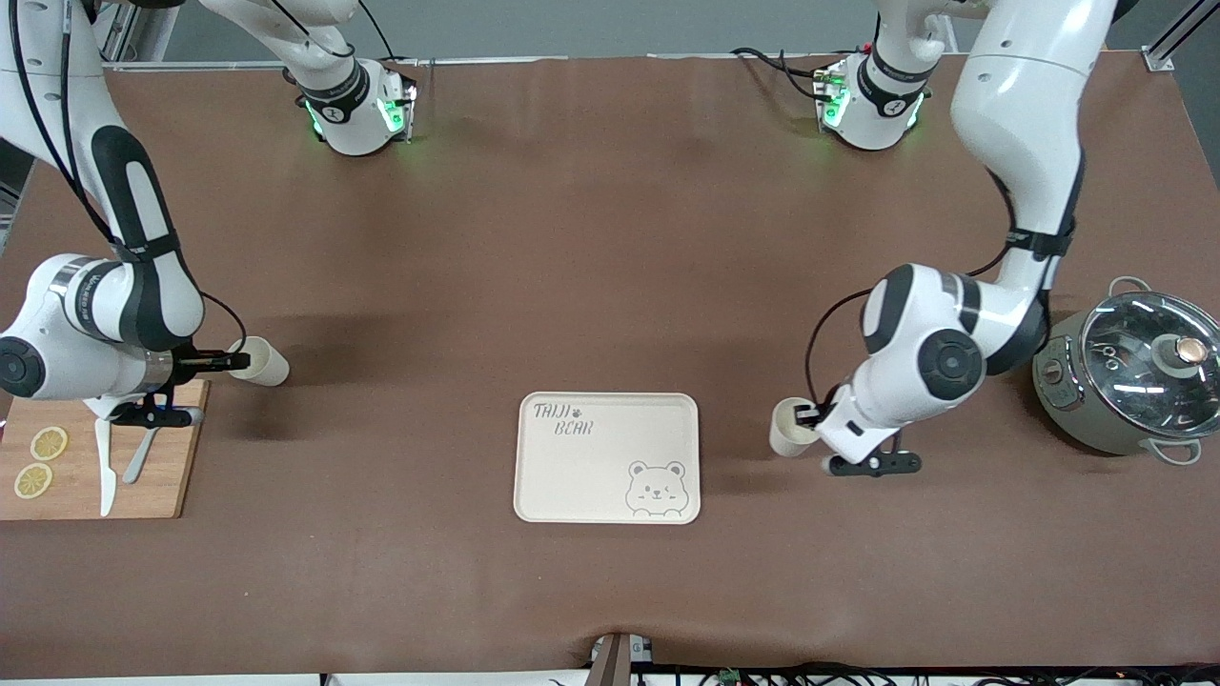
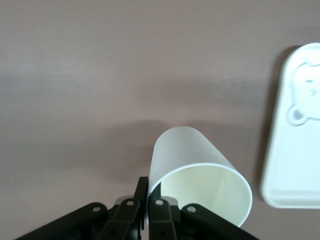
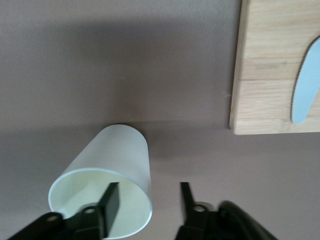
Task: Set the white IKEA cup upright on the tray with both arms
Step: 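Carry the cup onto the tray with the left gripper while the right lifts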
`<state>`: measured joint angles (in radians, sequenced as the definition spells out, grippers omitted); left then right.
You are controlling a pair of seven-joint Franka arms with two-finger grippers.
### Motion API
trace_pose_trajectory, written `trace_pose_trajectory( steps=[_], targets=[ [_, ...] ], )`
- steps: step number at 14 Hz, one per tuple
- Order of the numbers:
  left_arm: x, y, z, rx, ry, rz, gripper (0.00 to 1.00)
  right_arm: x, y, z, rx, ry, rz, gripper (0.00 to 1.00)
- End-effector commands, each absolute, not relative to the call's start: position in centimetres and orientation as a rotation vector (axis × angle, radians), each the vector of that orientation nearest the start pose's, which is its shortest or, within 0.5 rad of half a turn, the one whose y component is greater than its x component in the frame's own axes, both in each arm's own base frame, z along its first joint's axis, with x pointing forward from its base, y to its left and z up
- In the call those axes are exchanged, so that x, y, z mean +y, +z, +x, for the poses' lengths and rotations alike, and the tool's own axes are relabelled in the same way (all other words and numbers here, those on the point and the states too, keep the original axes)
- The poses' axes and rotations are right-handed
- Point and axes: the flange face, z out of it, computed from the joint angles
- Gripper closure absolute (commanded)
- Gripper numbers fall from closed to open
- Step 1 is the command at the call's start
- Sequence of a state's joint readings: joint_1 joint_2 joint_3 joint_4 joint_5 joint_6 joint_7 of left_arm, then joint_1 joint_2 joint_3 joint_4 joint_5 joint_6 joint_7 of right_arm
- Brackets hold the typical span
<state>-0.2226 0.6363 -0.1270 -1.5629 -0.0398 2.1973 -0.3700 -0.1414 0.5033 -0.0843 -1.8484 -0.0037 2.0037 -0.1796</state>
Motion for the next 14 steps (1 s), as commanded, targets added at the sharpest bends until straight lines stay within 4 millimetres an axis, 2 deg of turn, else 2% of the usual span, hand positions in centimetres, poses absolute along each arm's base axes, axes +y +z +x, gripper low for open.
trace_pose_trajectory(
  steps=[1, 2, 4, 5, 8, 10, 12, 14],
  targets=[
    [-26.1, 27.0, 66.5, -0.249, 0.117, -3.291, 1.0, -13.1, 22.8, 57.6, 0.067, 0.555, -3.065, 0.88],
    [-27.2, 27.4, 66.7, -0.319, 0.127, -3.319, 1.0, -13.1, 22.8, 57.5, 0.067, 0.559, -3.063, 1.0],
    [-30.2, 27.6, 66.0, -0.504, 0.172, -3.329, 1.0, -12.8, 22.9, 57.6, 0.065, 0.562, -3.063, 1.0],
    [-31.7, 27.1, 65.4, -0.61, 0.196, -3.299, 1.0, -12.7, 23.2, 57.8, 0.073, 0.552, -3.066, 1.0],
    [-33.6, 26.6, 65.7, -0.816, 0.216, -3.26, 1.0, -12.3, 25.1, 58.9, 0.097, 0.549, -3.065, 1.0],
    [-36.1, 25.4, 65.4, -0.909, 0.237, -3.232, 1.0, -11.1, 27.3, 60.3, 0.121, 0.564, -3.054, 1.0],
    [-37.3, 24.4, 65.5, -1.026, 0.252, -3.192, 1.0, -9.3, 29.3, 61.7, 0.157, 0.54, -3.037, 1.0],
    [-38.5, 23.2, 64.7, -1.048, 0.267, -3.163, 1.0, -7.8, 30.0, 62.3, 0.202, 0.523, -3.043, 1.0]
  ],
)
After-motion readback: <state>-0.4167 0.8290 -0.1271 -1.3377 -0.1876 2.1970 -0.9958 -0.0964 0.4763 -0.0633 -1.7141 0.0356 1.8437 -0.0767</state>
